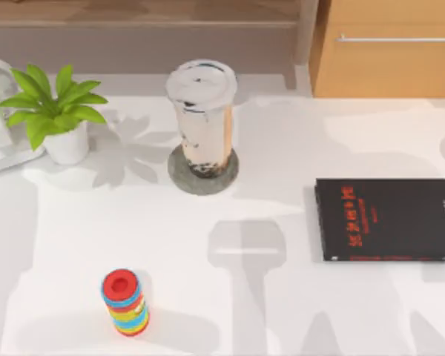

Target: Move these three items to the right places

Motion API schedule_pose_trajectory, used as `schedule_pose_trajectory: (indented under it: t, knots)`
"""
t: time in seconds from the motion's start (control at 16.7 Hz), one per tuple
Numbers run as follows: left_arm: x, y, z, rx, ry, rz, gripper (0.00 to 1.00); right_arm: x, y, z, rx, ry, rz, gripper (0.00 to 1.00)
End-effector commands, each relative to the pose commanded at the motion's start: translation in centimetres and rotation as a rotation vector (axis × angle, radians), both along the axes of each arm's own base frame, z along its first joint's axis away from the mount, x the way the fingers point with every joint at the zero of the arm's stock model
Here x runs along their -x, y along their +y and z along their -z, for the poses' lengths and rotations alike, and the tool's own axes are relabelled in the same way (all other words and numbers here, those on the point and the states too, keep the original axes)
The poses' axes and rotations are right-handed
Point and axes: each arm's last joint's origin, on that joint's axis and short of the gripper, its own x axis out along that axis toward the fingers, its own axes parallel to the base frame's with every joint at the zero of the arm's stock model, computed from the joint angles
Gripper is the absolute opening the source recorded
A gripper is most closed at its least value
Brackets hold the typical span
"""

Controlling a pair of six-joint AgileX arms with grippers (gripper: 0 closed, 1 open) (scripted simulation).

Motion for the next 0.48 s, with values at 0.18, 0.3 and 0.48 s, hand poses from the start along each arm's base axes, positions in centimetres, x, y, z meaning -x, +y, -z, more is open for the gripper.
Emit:
schedule_pose_trajectory:
  t: [0.18,0.3,0.48]
  knots:
    - [0.00,0.00,0.00,0.000,0.000,0.000,1.00,0.00,0.00,0.00,0.000,0.000,0.000,1.00]
    - [0.00,0.00,0.00,0.000,0.000,0.000,1.00,0.00,0.00,0.00,0.000,0.000,0.000,1.00]
    - [0.45,0.13,-0.15,0.000,-0.004,-0.003,1.00,0.00,0.00,0.00,0.000,0.000,0.000,1.00]
